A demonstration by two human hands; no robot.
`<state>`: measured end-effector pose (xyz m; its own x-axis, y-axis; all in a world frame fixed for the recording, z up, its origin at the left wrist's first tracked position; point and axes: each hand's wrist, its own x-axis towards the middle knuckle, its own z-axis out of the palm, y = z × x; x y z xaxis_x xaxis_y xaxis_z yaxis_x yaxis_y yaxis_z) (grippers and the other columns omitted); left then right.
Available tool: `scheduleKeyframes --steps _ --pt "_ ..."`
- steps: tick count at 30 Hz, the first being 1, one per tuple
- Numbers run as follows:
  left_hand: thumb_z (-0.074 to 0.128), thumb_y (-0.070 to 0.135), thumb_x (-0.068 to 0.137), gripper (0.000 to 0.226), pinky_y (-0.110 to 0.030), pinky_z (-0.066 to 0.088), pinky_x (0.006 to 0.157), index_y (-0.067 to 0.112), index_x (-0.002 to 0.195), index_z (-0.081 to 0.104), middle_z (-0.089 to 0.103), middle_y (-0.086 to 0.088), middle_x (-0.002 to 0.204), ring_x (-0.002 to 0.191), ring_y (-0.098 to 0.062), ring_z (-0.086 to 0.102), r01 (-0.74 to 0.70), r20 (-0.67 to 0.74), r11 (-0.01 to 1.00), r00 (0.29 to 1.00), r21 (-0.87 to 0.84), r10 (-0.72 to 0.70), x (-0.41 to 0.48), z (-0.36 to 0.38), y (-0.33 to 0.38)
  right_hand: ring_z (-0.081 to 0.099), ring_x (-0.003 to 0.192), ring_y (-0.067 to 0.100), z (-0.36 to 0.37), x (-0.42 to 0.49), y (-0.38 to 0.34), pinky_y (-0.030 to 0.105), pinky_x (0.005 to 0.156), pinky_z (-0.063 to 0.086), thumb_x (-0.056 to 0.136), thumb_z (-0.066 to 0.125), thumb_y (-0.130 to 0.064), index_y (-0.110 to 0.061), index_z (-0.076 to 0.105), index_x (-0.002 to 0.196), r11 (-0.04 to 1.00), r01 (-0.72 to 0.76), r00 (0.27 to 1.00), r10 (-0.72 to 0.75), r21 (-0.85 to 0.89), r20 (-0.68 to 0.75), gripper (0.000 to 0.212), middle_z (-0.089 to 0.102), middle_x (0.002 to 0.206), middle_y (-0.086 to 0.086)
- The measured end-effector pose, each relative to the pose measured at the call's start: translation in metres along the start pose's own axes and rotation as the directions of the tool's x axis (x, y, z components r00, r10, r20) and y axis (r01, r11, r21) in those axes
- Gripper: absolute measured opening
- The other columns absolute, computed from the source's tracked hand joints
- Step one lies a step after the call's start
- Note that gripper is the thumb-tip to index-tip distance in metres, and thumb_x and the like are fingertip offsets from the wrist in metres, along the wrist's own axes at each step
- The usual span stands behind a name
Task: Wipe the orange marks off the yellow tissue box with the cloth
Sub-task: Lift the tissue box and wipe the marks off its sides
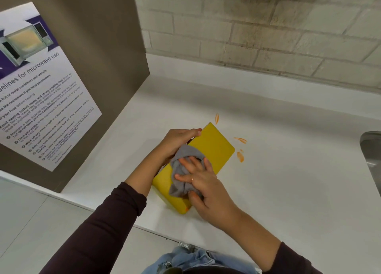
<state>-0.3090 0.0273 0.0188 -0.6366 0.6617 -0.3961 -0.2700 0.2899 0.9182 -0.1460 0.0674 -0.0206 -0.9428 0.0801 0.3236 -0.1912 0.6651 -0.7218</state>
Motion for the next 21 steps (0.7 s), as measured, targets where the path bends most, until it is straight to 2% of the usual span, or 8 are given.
scheduleKeyframes --steps 4,6,10,12,15,17,21 --pt "0.065 0.024 0.082 0.008 -0.011 0.048 0.048 0.028 0.083 0.073 0.073 0.015 0.065 0.060 0.001 0.068 0.017 0.033 1.000 0.999 -0.014 -0.017 0.002 -0.003 -0.001 0.024 0.140 0.006 -0.017 -0.009 0.012 0.027 0.118 0.000 0.076 0.049 -0.010 -0.026 0.055 0.114 0.994 0.102 0.978 -0.107 0.033 0.181 0.042 0.040 0.139 -0.012" --pt "0.066 0.024 0.082 0.007 -0.013 0.048 0.047 0.025 0.081 0.073 0.073 0.013 0.065 0.060 -0.002 0.069 0.037 0.023 0.999 0.999 -0.021 -0.036 0.003 -0.005 -0.002 0.031 0.136 0.001 -0.035 -0.006 0.022 0.027 0.118 0.006 0.076 0.050 -0.010 -0.023 0.058 0.108 0.997 0.039 0.988 -0.047 0.059 0.146 0.036 0.045 0.134 -0.013" --pt "0.066 0.024 0.080 0.011 -0.008 0.045 0.045 0.026 0.071 0.072 0.069 0.017 0.067 0.057 0.006 0.065 0.023 -0.046 0.999 0.999 -0.031 -0.024 0.002 -0.006 0.000 0.027 0.134 -0.008 -0.035 0.014 0.017 0.018 0.117 0.002 0.078 0.043 -0.012 -0.024 0.058 0.110 0.991 -0.085 0.996 0.088 0.103 -0.023 0.038 0.040 0.135 -0.018" --pt "0.067 0.023 0.080 0.021 -0.005 0.040 0.038 0.029 0.059 0.067 0.062 0.018 0.062 0.047 0.007 0.061 0.018 -0.089 1.000 0.996 -0.007 -0.018 0.002 -0.005 0.002 0.023 0.136 -0.006 -0.021 0.020 0.005 0.019 0.117 -0.001 0.077 0.043 -0.013 -0.021 0.061 0.111 0.991 -0.082 0.997 0.082 0.101 0.004 0.039 0.040 0.137 -0.012" --pt "0.067 0.030 0.080 0.021 -0.007 0.038 0.034 0.032 0.059 0.066 0.064 0.016 0.051 0.043 0.001 0.060 0.060 -0.115 0.997 0.992 0.054 -0.053 0.003 -0.008 0.003 0.019 0.138 -0.005 -0.005 0.015 -0.010 0.018 0.116 -0.004 0.075 0.045 -0.012 -0.021 0.063 0.108 0.996 0.021 0.987 -0.034 0.086 0.159 0.038 0.048 0.141 -0.002" --pt "0.064 0.033 0.081 0.017 -0.009 0.040 0.036 0.031 0.065 0.069 0.070 0.013 0.053 0.047 -0.001 0.064 0.067 -0.058 0.996 0.996 0.059 -0.064 0.004 -0.010 0.003 0.023 0.138 0.001 -0.001 0.007 -0.015 0.020 0.117 -0.002 0.074 0.046 -0.009 -0.018 0.063 0.108 0.992 0.083 0.971 -0.101 0.090 0.218 0.039 0.053 0.137 0.004" --pt "0.062 0.033 0.083 0.013 -0.010 0.042 0.036 0.031 0.072 0.068 0.070 0.016 0.056 0.049 -0.001 0.065 0.074 -0.019 0.996 0.997 0.055 -0.073 0.005 -0.013 0.001 0.033 0.136 0.011 -0.006 -0.011 -0.009 0.027 0.118 0.003 0.071 0.056 0.002 -0.011 0.066 0.102 0.978 0.203 0.924 -0.210 0.055 0.318 0.035 0.060 0.129 0.006"
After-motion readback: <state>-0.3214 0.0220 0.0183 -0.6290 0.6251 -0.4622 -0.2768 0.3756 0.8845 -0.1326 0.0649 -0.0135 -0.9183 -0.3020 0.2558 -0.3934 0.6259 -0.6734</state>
